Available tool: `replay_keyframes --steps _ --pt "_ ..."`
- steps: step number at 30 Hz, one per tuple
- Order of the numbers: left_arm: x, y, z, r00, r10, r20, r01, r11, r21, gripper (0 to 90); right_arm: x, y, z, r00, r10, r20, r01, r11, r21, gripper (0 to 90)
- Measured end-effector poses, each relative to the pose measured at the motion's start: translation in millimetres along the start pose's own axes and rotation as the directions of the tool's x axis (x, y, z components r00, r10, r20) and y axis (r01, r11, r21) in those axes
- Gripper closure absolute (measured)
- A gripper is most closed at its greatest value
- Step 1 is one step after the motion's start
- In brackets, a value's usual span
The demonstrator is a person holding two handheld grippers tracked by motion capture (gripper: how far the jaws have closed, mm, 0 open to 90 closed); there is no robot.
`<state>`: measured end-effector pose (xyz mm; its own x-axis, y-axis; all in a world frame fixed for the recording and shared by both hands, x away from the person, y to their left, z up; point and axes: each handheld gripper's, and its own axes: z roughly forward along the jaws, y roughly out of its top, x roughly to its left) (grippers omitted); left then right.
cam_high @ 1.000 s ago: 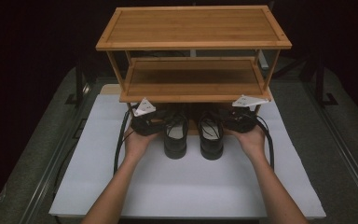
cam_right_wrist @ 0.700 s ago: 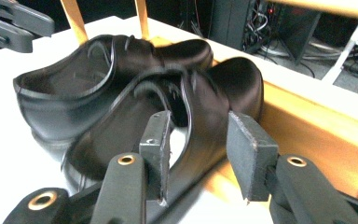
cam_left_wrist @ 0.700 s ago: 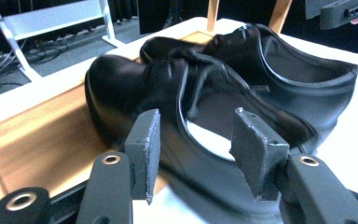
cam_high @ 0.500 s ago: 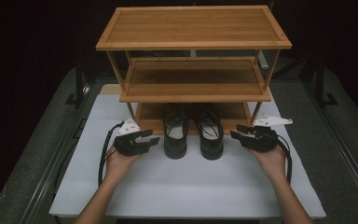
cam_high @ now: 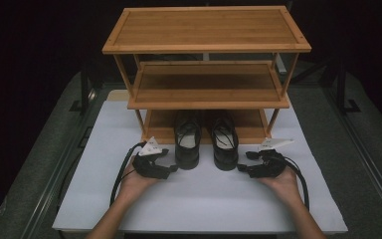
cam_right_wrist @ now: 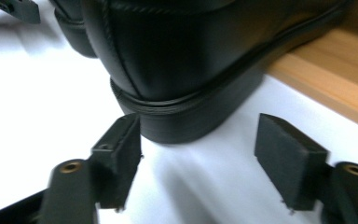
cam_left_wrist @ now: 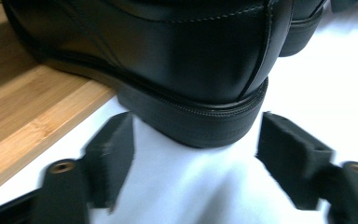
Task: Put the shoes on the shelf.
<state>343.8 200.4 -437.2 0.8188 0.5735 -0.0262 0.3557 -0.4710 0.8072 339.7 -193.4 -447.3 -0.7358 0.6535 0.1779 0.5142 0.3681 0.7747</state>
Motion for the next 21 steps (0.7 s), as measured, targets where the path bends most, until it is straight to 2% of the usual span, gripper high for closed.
replay_keyframes --steps 1,3,5,9,11,14,21 --pt "-0.8 0.2 1.7 1.0 0.0 0.001 0.0 1.0 0.002 24.5 0.0 0.0 0.0 1.0 0.0 0.0 0.0 1.0 0.0 29.2" --pt "-1.5 0.6 7.1 1.0 0.0 0.001 0.0 0.9997 0.024 18.3 3.3 0.9 7.4 1.0 -0.007 -0.005 0.007 1.0 0.009 23.7" --pt "-2.3 0.2 12.6 1.0 0.005 0.002 -0.005 0.9994 0.035 17.2 5.9 2.0 12.9 0.9999 -0.007 -0.008 0.007 1.0 0.012 18.1" --pt "-4.2 0.8 22.2 0.9998 0.02 0.003 -0.02 0.9984 0.053 14.2 10.6 5.9 26.4 0.9995 -0.021 0.024 0.02 0.999 0.036 13.5" --pt "-4.5 3.1 30.2 0.9996 0.03 0.0 -0.03 0.9956 0.089 13.9 13.2 8.4 29.8 0.9995 -0.024 0.019 0.023 0.999 0.03 13.5" --pt "-5.1 6.6 34.4 0.999 0.042 -0.011 -0.041 0.9942 0.099 13.0 16.3 12.3 36.1 0.9987 -0.043 0.028 0.042 0.999 0.035 10.3" --pt "-3.8 10.3 40.8 0.9996 0.028 0.004 -0.028 0.9946 0.1 12.3 18.1 17.5 44.1 0.9985 -0.044 0.031 0.043 0.998 0.039 9.9"
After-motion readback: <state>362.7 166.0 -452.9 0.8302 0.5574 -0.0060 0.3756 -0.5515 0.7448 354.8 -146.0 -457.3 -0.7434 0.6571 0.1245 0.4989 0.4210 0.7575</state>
